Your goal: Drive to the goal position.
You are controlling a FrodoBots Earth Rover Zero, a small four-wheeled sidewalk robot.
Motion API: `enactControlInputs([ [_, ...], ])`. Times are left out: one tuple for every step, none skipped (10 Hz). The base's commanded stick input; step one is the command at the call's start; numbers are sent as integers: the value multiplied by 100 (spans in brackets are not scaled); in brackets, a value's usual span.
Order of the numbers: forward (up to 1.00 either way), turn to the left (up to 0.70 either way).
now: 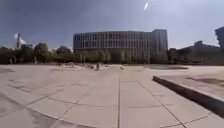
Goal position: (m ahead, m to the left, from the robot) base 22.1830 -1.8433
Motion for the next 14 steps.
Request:
enactControlInputs([
  [85, 0],
  [85, 0],
  [85, 0],
  [85, 0],
  [85, 0],
  [85, 0],
  [85, -1],
  [85, -7],
  [85, -21],
  [85, -32],
  [85, -32],
  [85, -32],
  [85, -32],
  [85, -29],
])
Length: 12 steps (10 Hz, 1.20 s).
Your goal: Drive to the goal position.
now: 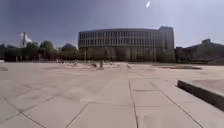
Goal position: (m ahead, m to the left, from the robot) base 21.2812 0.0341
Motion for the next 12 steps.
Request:
enactControlInputs([
  [85, -7],
  [85, -1],
  [85, 0],
  [85, 0],
  [85, 0],
  [85, 0],
  [85, 0],
  [85, 0],
  [85, 0],
  [85, -10],
  [85, -22],
  [85, -30],
])
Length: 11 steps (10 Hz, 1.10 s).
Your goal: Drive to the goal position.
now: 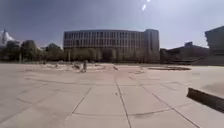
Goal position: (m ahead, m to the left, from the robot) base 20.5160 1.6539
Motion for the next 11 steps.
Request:
enactControlInputs([
  [85, -30],
  [85, -30],
  [85, -30],
  [85, 0],
  [85, 0],
  [85, 0],
  [85, 0],
  [85, 0],
  [85, 0],
  [85, 0],
  [85, 0],
])
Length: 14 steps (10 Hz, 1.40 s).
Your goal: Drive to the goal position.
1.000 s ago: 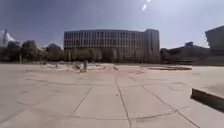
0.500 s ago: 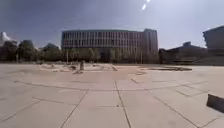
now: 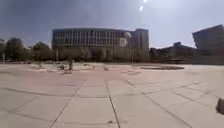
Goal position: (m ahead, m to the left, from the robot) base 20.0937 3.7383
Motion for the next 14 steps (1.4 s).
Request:
enactControlInputs([
  [85, 0],
  [85, 0],
  [85, 0],
  [85, 0],
  [85, 0],
  [85, 0],
  [85, 0],
  [85, 0],
  [85, 0],
  [85, 0],
  [85, 0],
  [85, 0],
  [85, 0],
  [85, 0],
])
